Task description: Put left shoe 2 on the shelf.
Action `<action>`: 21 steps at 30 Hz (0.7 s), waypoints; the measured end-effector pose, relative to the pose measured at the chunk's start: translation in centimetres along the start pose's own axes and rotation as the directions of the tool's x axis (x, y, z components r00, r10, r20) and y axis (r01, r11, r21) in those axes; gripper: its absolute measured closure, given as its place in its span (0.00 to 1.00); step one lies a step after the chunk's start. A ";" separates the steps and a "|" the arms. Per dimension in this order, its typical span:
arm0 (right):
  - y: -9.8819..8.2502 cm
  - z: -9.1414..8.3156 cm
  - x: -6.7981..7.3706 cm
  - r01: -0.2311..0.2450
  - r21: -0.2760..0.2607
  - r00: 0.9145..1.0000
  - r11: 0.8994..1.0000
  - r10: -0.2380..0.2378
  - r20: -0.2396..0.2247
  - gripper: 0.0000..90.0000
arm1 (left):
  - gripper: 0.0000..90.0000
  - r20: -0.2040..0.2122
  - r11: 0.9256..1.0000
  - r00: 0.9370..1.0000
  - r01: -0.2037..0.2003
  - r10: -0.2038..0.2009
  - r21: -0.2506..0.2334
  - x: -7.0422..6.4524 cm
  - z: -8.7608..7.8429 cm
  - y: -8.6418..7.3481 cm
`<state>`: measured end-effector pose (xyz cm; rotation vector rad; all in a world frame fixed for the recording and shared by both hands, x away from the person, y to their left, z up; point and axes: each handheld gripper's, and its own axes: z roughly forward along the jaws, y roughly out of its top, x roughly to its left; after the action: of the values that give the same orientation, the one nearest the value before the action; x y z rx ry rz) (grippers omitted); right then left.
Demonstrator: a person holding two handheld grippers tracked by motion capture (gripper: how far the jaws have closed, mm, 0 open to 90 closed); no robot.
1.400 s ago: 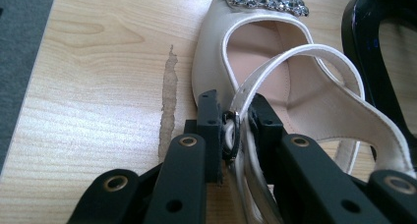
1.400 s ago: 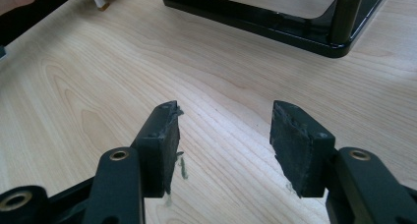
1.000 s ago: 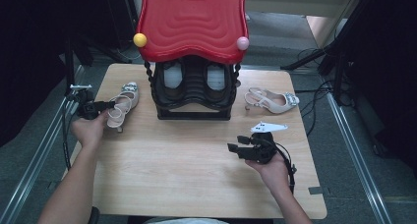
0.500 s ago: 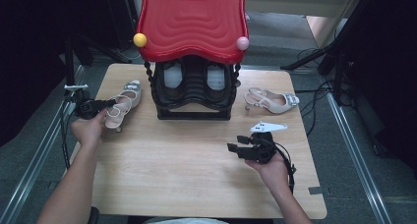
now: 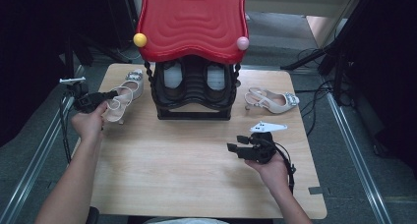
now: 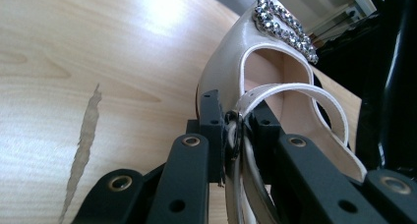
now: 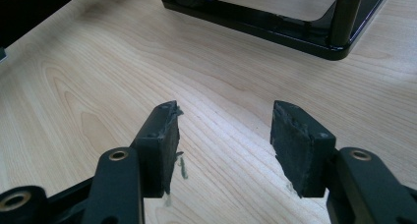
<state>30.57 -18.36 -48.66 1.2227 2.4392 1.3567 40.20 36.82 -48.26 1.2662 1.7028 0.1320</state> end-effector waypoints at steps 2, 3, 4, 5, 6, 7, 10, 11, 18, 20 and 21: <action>0.0 0.0 0.0 0.001 -0.002 1.000 1.000 -0.001 0.000 0.51 | 0.90 0.005 1.000 1.000 0.005 -0.005 -0.002 -0.3 -0.1 0.4; 0.0 -0.1 0.0 0.002 -0.004 1.000 1.000 -0.002 0.000 0.51 | 0.90 0.007 1.000 1.000 0.007 -0.007 -0.005 -0.4 -0.1 0.6; 0.0 -0.1 0.0 0.001 -0.006 1.000 1.000 -0.001 -0.001 0.51 | 0.90 0.011 1.000 1.000 0.010 -0.010 -0.006 -0.6 -0.3 0.9; 0.0 -0.1 -0.1 0.002 -0.007 1.000 1.000 -0.002 -0.002 0.51 | 0.90 0.012 1.000 1.000 0.012 -0.012 -0.009 -0.8 -0.3 1.1; 0.0 -0.2 -0.1 0.000 -0.008 1.000 1.000 0.000 -0.002 0.51 | 0.90 0.013 1.000 1.000 0.008 -0.008 -0.012 -1.2 -0.5 1.5; 0.0 -0.2 -0.1 0.002 -0.008 1.000 1.000 -0.002 -0.001 0.51 | 0.90 0.015 1.000 1.000 0.007 -0.007 -0.011 -1.5 -0.6 1.8; 0.0 -0.2 -0.1 -0.002 -0.010 1.000 1.000 0.002 -0.002 0.51 | 0.90 0.019 1.000 1.000 -0.002 0.003 -0.024 -2.5 -1.1 2.8; 0.0 -0.2 -0.1 -0.002 -0.010 1.000 1.000 0.002 -0.002 0.51 | 0.90 0.017 1.000 1.000 0.000 0.001 -0.028 -2.7 -1.1 3.0; 0.0 -0.2 0.0 0.001 -0.008 1.000 1.000 -0.001 -0.005 0.50 | 0.90 0.038 0.998 0.999 -0.008 0.011 -0.066 -4.9 -2.8 5.4; 0.0 -0.1 0.0 0.001 -0.007 1.000 1.000 -0.001 -0.005 0.50 | 0.90 0.045 0.997 0.999 -0.008 0.011 -0.073 -5.4 -3.1 5.9; 0.0 -0.1 0.0 0.002 -0.007 1.000 1.000 -0.002 -0.006 0.50 | 0.90 0.053 0.997 0.999 -0.008 0.012 -0.074 -5.8 -3.4 6.3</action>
<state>30.48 -18.43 -48.59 1.2159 2.4364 1.3696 41.90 36.63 -39.22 1.2134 1.6320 0.1638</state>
